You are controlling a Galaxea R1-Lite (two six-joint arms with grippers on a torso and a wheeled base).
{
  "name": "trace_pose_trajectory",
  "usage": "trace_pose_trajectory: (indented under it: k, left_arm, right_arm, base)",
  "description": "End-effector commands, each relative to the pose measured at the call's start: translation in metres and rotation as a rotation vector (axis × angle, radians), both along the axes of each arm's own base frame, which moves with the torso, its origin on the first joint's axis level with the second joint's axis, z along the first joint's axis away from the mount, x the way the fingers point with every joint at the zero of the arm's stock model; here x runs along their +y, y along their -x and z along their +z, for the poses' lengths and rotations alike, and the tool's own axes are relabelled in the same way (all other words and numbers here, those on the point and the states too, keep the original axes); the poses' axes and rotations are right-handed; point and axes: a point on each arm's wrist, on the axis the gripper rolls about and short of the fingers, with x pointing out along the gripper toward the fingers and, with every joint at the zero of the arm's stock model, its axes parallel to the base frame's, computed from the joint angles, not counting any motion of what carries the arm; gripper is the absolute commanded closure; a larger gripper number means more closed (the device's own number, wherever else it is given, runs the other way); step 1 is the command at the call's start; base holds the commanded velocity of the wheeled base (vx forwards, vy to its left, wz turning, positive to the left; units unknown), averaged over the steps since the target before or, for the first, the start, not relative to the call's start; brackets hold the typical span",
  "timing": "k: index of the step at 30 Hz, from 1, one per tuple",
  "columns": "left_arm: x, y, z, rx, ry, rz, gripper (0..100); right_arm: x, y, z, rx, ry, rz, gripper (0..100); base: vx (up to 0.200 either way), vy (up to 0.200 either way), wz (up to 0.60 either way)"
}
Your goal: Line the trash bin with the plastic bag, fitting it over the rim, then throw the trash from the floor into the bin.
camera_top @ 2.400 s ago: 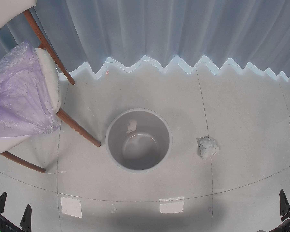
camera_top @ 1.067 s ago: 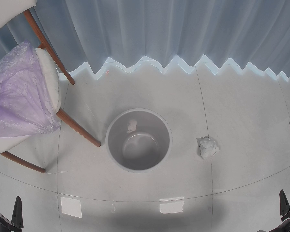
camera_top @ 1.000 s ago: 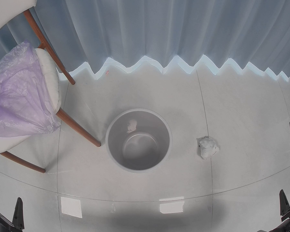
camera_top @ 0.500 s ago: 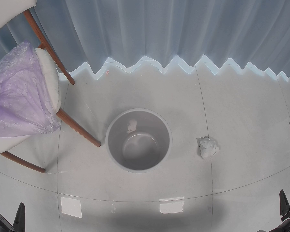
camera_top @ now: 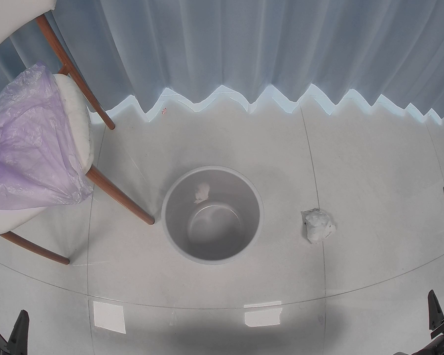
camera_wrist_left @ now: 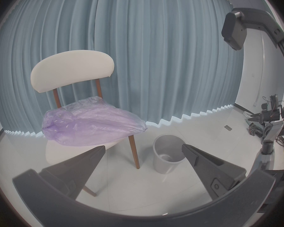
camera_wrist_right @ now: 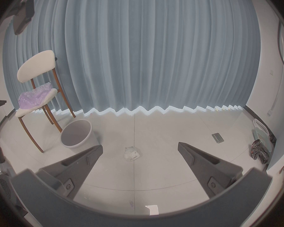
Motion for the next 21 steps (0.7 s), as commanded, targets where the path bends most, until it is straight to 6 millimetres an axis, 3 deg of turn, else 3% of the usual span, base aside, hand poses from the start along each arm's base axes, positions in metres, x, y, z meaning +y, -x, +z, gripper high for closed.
trace_pose_trajectory:
  k: [1, 11, 21]
  left_arm:
    - [0.001, -0.006, 0.013, 0.033, 0.006, -0.051, 0]
    - [0.002, -0.006, 0.027, 0.022, 0.009, -0.069, 0]
    - [0.001, -0.017, 0.062, 0.034, 0.007, -0.119, 0]
  right_arm:
    - [0.000, 0.000, -0.005, -0.001, 0.000, 0.000, 0]
    - [0.000, 0.000, -0.005, 0.001, 0.000, 0.000, 0]
    - [0.000, 0.000, -0.005, 0.002, 0.000, 0.000, 0]
  base:
    - [0.000, 0.000, 0.00]
    - [0.000, 0.000, 0.00]
    - [0.000, 0.000, 0.00]
